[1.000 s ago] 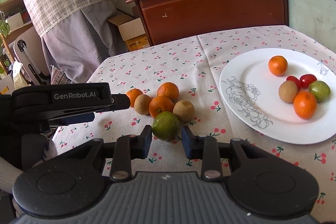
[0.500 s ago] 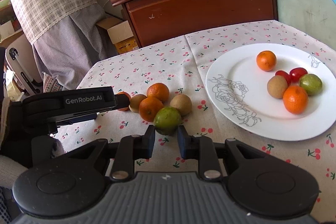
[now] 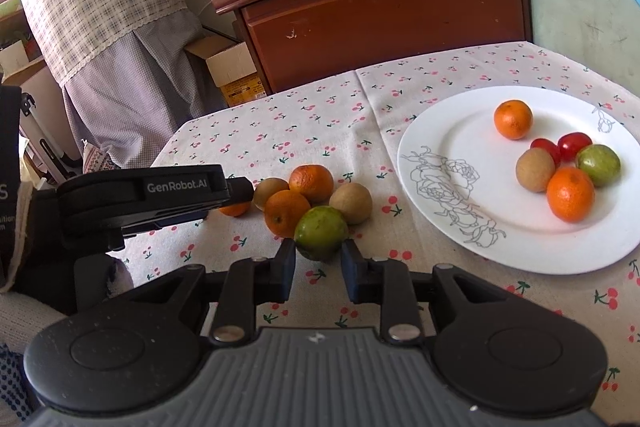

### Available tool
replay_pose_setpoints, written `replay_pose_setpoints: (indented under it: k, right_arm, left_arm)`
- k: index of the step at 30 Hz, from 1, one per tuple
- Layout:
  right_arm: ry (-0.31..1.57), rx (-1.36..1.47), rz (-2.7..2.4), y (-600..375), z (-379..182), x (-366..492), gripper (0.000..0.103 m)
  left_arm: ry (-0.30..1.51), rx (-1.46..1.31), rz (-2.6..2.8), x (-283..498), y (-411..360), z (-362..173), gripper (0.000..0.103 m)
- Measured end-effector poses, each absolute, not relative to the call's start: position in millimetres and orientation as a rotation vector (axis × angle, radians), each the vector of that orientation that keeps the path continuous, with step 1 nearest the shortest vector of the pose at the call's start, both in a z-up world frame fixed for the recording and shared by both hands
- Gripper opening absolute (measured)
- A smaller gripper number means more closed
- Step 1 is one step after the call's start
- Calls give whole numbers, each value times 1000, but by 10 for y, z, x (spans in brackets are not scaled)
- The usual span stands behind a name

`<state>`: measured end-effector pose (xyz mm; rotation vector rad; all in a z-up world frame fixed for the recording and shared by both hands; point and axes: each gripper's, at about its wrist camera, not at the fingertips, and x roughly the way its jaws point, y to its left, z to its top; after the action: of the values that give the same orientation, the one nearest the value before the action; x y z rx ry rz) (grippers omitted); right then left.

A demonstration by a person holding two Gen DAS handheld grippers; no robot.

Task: Organize fruits
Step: 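Move the right tool to a green lime while the left tool reaches an orange, then grasp the green lime with the right tool while the left tool grasps an orange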

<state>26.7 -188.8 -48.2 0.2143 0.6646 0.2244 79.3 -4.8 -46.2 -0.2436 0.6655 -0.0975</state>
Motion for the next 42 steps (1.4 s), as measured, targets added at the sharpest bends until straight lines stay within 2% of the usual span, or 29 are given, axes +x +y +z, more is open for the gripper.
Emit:
replay_pose_setpoints:
  k: [7, 10, 12, 13, 42]
  right_arm:
    - [661, 214, 222, -1868, -477, 298, 30]
    - [660, 215, 216, -1859, -476, 317, 30]
    - [658, 216, 215, -1859, -481, 321, 30]
    - [657, 218, 215, -1861, -482, 323, 29]
    - [619, 202, 210, -1989, -229, -1, 27]
  left_arm:
    - [657, -215, -99, 795, -92, -475, 43]
    - [652, -206, -103, 793, -101, -480, 38]
    - [654, -200, -112, 793, -112, -480, 28]
    - [655, -195, -113, 790, -119, -480, 27]
    - [634, -187, -132, 396, -161, -183, 26]
